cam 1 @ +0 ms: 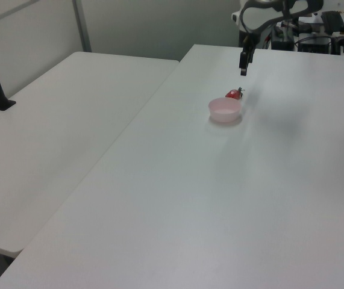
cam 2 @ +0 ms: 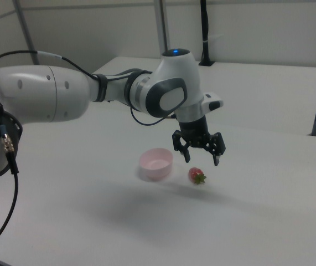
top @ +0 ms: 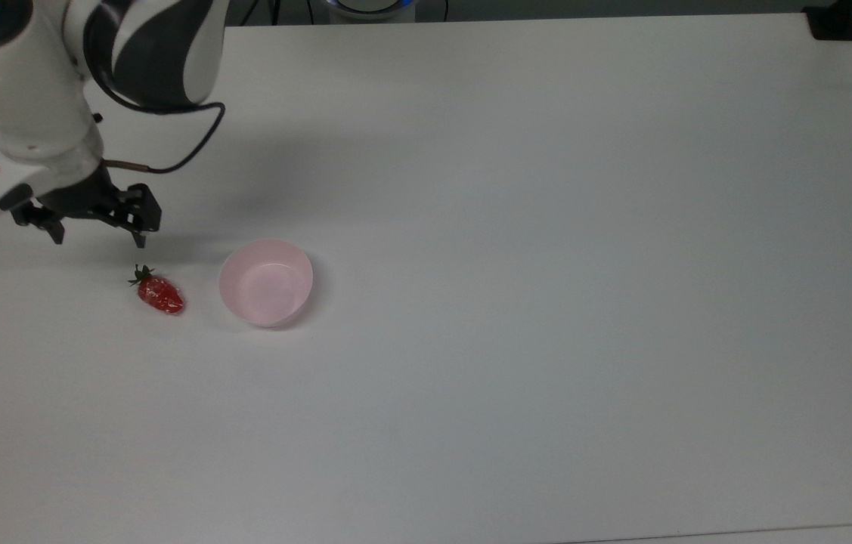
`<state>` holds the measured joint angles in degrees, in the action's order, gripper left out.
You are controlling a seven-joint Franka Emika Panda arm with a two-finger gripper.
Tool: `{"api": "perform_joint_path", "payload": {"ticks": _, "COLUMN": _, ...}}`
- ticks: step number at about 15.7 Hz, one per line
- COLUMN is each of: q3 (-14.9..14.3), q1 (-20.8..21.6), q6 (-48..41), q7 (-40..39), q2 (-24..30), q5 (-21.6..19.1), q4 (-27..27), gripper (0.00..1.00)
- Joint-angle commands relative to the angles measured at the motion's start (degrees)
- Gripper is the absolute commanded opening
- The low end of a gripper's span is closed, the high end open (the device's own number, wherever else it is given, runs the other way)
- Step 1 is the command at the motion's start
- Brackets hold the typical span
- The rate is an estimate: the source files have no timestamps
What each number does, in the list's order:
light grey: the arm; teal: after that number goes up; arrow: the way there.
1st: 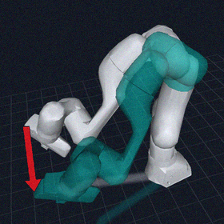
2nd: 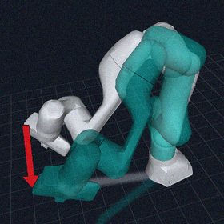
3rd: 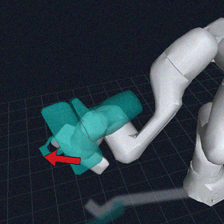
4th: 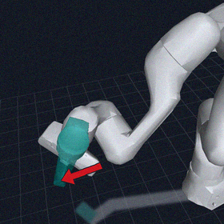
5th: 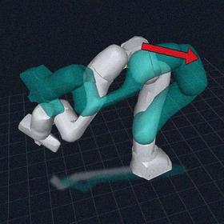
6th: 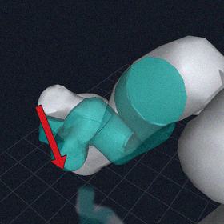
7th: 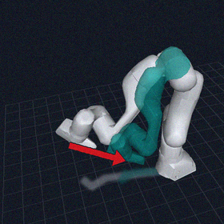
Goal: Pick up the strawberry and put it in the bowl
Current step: 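Move the open gripper over the red strawberry, then lower the gripper onto the strawberry and close it around the fruit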
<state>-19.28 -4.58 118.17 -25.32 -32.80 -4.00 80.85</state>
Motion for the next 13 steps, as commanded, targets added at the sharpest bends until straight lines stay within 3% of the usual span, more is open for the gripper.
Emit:
{"api": "perform_joint_path", "payload": {"ticks": 1, "q3": -1.02, "q1": 2.90, "q6": 1.00, "q7": -1.04, "q2": -4.72, "q5": -1.80, "q4": -1.48, "gripper": 1.00}}
{"api": "perform_joint_path", "payload": {"ticks": 8, "q3": -1.11, "q1": 3.79, "q6": 6.98, "q7": -1.04, "q2": -7.45, "q5": -5.06, "q4": -1.13, "gripper": 0.96}}
{"api": "perform_joint_path", "payload": {"ticks": 13, "q3": -1.11, "q1": 3.96, "q6": 7.86, "q7": -1.04, "q2": -8.60, "q5": -5.14, "q4": -1.13, "gripper": 0.76}}
